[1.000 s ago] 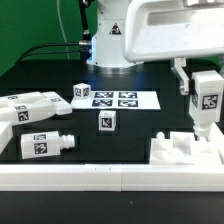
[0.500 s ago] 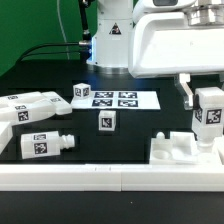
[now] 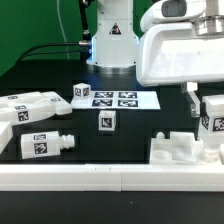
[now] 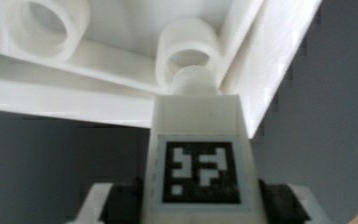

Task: Assemble chair

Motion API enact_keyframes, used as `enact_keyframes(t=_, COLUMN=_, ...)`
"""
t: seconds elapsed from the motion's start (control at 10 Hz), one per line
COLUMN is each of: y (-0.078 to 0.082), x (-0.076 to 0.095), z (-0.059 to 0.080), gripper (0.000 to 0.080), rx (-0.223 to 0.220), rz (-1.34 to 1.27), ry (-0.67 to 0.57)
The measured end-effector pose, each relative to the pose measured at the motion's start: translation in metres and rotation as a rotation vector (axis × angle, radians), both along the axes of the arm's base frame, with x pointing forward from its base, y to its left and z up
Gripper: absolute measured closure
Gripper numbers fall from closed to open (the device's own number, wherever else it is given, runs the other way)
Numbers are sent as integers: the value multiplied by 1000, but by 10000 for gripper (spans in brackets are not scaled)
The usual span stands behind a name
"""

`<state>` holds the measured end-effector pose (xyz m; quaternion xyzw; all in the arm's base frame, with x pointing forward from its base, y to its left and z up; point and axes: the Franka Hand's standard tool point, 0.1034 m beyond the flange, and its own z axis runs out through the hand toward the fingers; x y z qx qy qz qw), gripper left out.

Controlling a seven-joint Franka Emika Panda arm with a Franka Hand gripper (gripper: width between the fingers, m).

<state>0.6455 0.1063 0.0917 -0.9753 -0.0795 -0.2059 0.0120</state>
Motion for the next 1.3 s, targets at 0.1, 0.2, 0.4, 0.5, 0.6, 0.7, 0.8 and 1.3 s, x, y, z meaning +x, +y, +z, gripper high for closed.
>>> enact_keyframes(t=0.1, y=-1, x=-1, z=-3, gripper=514, rx=-2, rz=1, ry=4)
enact_keyframes(t=0.2, y=-2, x=-2, z=-5, gripper=514, rx=-3, rz=1, ry=7)
enact_keyframes(t=0.4, y=-2, x=-3, z=-10, gripper=514, rx=-4, rz=1, ry=10)
enact_keyframes(t=0.5, y=-2, x=-5, z=-15, gripper=514, rx=-6, rz=2, ry=18)
enact_keyframes(t=0.6, y=-2, x=-6, z=-18, gripper=514, rx=-7, rz=3, ry=22)
enact_keyframes(t=0.7, y=-1, x=-6, z=-18, gripper=514, rx=-7, rz=4, ry=19)
enact_keyframes(t=0.8, y=0, x=-6, z=-18, gripper=514, rx=-7, rz=5, ry=19)
enact_keyframes(t=1.3, y=3, x=-5, z=-18, gripper=514, rx=-6, rz=9, ry=10)
